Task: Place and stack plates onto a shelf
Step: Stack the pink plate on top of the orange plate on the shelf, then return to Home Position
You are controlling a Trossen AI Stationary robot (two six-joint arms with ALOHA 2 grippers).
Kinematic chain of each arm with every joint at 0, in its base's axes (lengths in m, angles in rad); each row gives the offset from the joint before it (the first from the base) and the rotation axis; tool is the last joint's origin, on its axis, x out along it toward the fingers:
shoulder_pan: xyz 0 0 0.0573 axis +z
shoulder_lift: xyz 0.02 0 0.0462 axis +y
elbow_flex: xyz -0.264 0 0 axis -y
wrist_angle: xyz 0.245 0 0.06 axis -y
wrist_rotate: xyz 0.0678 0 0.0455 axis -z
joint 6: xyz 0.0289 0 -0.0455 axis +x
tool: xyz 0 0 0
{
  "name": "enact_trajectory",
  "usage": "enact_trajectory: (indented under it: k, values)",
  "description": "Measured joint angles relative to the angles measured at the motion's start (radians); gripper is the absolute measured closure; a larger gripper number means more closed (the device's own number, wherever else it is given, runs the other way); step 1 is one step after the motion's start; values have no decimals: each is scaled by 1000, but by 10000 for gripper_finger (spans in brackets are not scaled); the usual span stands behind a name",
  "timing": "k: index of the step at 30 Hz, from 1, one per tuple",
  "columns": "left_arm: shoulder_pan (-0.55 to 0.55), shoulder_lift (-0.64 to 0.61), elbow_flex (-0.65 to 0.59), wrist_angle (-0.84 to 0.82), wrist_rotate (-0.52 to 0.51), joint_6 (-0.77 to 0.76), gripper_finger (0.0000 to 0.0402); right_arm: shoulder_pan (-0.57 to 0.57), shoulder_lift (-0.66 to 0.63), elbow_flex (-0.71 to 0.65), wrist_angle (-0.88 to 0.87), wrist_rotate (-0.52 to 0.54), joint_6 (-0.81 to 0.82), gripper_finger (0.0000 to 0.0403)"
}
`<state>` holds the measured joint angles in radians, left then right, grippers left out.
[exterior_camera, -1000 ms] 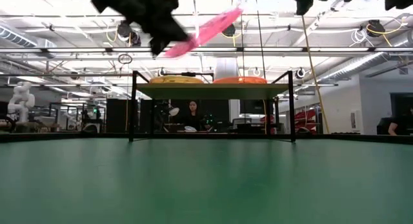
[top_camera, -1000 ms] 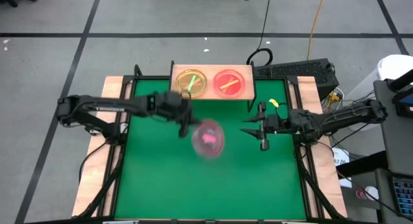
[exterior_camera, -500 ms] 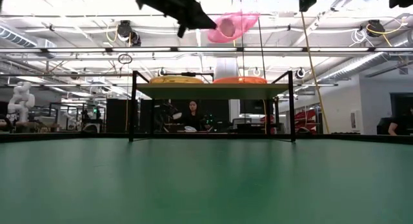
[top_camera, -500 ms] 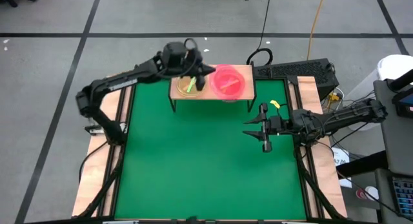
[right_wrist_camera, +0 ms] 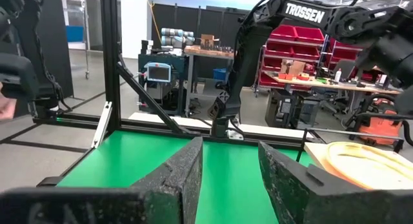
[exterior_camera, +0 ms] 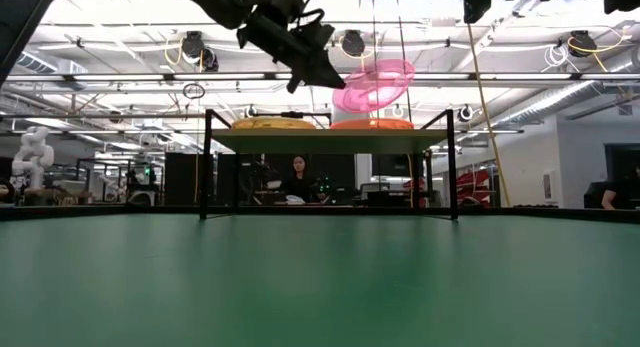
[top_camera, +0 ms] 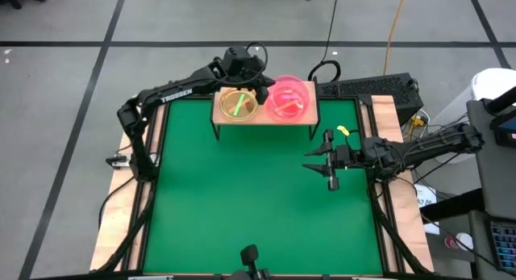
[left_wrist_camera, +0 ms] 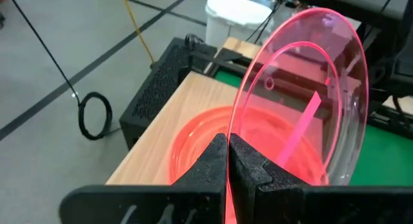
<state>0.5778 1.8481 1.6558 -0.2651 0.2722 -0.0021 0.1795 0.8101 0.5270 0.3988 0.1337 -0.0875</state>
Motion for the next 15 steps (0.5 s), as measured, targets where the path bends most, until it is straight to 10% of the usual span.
enact_trajectory:
  k: [15]
  values:
    - [4,14,1,-29,-45,25,332,0,0,0,0,0,1,271]
